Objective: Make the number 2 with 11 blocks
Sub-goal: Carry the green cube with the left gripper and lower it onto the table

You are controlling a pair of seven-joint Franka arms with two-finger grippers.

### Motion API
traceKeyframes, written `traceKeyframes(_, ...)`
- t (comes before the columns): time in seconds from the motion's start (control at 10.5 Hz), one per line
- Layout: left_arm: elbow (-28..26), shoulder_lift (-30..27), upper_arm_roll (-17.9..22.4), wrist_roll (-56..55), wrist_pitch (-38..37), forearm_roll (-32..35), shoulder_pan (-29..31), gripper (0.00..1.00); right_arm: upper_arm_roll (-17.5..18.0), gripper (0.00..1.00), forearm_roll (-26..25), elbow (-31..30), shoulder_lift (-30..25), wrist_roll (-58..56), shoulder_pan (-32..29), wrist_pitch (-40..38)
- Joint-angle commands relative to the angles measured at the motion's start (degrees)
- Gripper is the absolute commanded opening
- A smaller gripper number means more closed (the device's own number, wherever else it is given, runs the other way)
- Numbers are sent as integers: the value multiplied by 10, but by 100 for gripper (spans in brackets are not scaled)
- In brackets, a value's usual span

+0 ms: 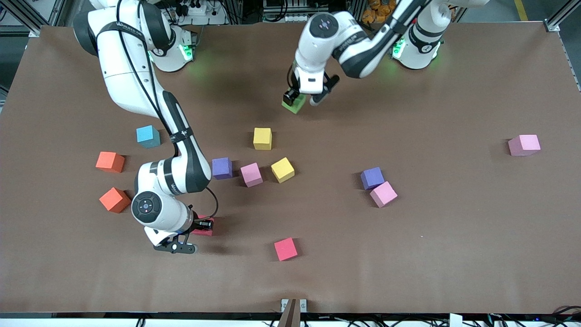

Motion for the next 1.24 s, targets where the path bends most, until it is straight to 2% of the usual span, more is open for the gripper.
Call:
traceKeyframes(0.0,68,37,6,-133,-9,14,-43,0,1,0,9,0,-13,-4,-2,-8)
traceKeyframes(0.19,126,80,48,-218,-25,66,-116,0,2,0,9,3,-15,-44,1,-8)
traceKeyframes(0.48,198,144,62,-314,-52,120,-160,0,13,0,9,3,-30,-105,4,-36)
traceKeyframes(0.86,348,256,109,-417,-93,179,-233,0,14,0,9,3,-45,-138,5,-68)
traceKeyframes(1.15,476,346,185,-444,-127,180,-314,0,13,0,9,-2,-54,-162,1,-76)
